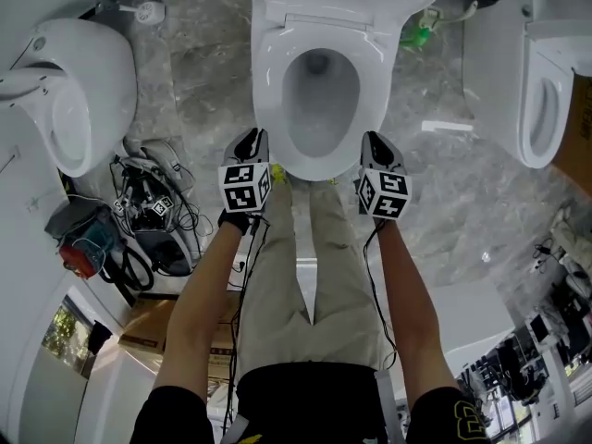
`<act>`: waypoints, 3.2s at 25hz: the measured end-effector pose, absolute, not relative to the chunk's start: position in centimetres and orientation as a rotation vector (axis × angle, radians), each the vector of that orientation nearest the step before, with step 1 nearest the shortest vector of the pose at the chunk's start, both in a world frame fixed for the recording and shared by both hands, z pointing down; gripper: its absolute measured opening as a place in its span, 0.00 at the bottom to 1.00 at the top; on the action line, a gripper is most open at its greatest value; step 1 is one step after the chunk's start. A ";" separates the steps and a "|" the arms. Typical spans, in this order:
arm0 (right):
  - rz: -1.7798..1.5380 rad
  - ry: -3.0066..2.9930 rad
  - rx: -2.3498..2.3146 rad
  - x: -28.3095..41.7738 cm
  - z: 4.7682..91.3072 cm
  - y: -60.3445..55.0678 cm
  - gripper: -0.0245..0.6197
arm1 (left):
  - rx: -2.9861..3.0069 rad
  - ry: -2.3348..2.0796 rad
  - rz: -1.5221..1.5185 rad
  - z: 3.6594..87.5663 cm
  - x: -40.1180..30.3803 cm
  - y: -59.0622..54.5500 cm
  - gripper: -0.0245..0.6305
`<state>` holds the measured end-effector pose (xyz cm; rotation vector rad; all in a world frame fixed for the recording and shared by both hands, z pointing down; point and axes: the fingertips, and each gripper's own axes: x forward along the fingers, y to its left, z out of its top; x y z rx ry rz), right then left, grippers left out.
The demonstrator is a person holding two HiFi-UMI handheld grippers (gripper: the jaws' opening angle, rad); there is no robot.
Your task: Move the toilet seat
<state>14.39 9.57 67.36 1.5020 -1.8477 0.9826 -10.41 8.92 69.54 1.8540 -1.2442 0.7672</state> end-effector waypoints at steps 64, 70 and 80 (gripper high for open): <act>1.600 -1.538 1.445 13.9 78.0 18.2 0.55 | 1.538 -0.987 0.700 77.9 -6.8 15.5 0.58; 1.601 -1.556 1.454 14.0 77.0 18.3 0.55 | 1.549 -0.996 0.683 76.9 -6.8 15.5 0.58; 1.617 -1.631 1.472 13.4 74.3 17.6 0.55 | 1.543 -1.004 0.618 74.5 -7.1 15.4 0.58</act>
